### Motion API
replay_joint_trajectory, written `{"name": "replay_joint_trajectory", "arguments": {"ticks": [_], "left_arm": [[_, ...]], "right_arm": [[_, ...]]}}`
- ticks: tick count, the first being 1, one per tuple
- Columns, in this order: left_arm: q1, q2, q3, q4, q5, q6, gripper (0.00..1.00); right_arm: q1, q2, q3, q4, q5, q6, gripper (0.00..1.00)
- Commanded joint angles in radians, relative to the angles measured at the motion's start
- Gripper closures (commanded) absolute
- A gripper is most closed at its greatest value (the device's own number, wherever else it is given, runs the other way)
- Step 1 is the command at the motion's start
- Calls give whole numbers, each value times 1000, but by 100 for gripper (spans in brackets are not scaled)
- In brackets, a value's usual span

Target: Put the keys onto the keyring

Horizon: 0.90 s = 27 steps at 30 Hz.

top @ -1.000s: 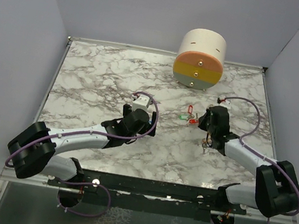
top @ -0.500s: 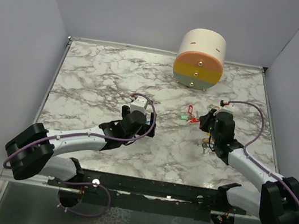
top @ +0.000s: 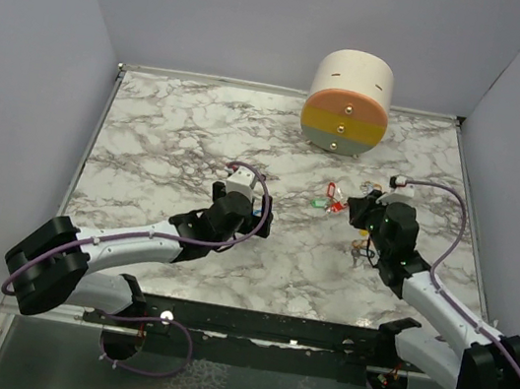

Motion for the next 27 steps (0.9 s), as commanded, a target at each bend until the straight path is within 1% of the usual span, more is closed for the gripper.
{"name": "replay_joint_trajectory", "arguments": {"ticks": [1,5,10,19,27], "left_arm": [[6,-24,6,25,16,11,2],[6,-25,3,26,18,10,2],[6,-24,-1,31,23,6,2],[6,-37,-13,47,36,7,2],[6,-50,-25,80,51,24,2]], "right_arm": [[-6,-72,30,-8,18,-24,99],[-6,-139,47,-39,60,-44,99],[-6,-180,58,-80,78,-57,99],[-6,-189,58,-82,59,-60,99],[-5,-185,56,-69,-6,-69,99]]}}
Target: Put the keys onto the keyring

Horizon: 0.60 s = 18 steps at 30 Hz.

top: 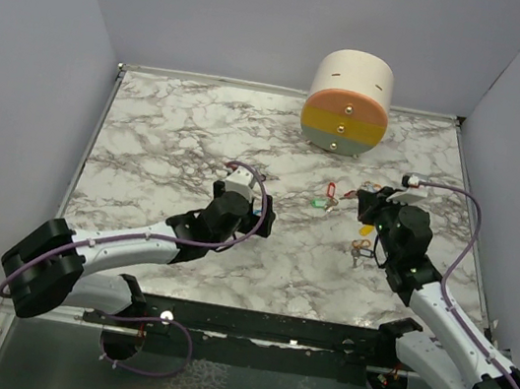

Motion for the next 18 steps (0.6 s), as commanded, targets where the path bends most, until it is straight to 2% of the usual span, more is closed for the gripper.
{"name": "replay_joint_trajectory", "arguments": {"ticks": [1,6,15,18], "left_arm": [[4,-28,-9,44,19,22,3],[32,6,29,5,2,23,3],[121,190,103,-49,81,18,3],[134,233,124,-50,66,10,3]], "right_arm": [[-6,-4,20,-3,-51,-21,99],[-5,22,30,-8,-89,-24,99],[-6,29,35,-23,-135,-30,99],[-6,32,34,-22,-147,-32,99]]}}
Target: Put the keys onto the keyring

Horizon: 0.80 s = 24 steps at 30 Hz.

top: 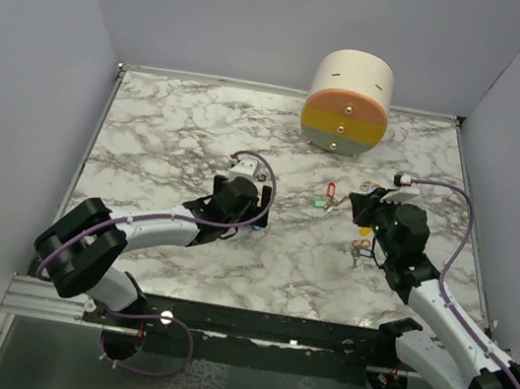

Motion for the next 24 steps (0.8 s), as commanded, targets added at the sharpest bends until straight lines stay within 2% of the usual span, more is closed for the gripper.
{"name": "replay_joint_trajectory", "arguments": {"ticks": [1,5,15,24], "left_arm": [[20,55,51,-26,16,-8,3],[23,76,79,-56,21,-22,3],[19,10,-1,-20,221,-67,4],[-6,-37,-29,-69,283,-64,3]], "right_arm": [[-6,5,34,-12,-46,-19,99],[-5,7,32,-9,-47,-13,99],[-5,13,29,-6,-46,-7,99],[-6,10,27,-7,-44,0,99]]}}
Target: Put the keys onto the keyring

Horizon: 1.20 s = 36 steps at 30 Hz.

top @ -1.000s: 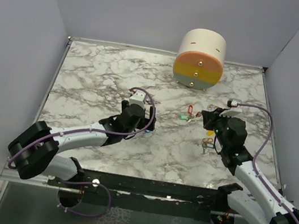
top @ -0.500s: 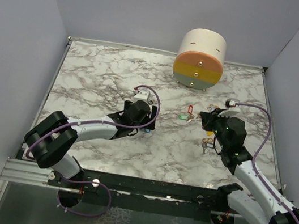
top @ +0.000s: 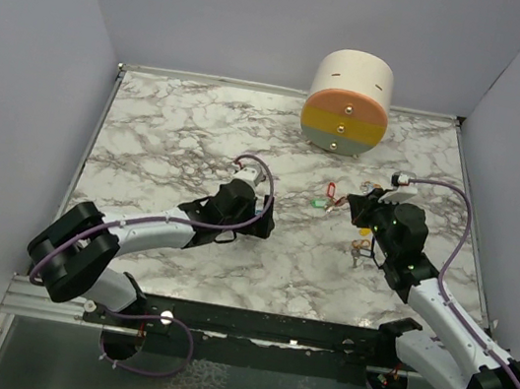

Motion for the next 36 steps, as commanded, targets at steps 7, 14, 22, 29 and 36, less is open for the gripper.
{"name": "replay_joint_trajectory", "arguments": {"ticks": [7,14,22,29,36], "left_arm": [[-52,1,-38,-22,62,-19,1],[-77,33,-64,13,55,-40,1],[-78,75,-63,61,35,-45,1],[-77,145,-18,97,-1,-31,1],[-65,222,48,98,-41,4,1]], "right_arm": [[-7,-8,26,-4,-19,2,99],[-5,-13,25,-6,-16,1,99],[-5,-19,25,-9,-13,1,99],[-5,-22,21,-11,-12,2,99],[-6,-27,20,-12,-10,-1,99]]}}
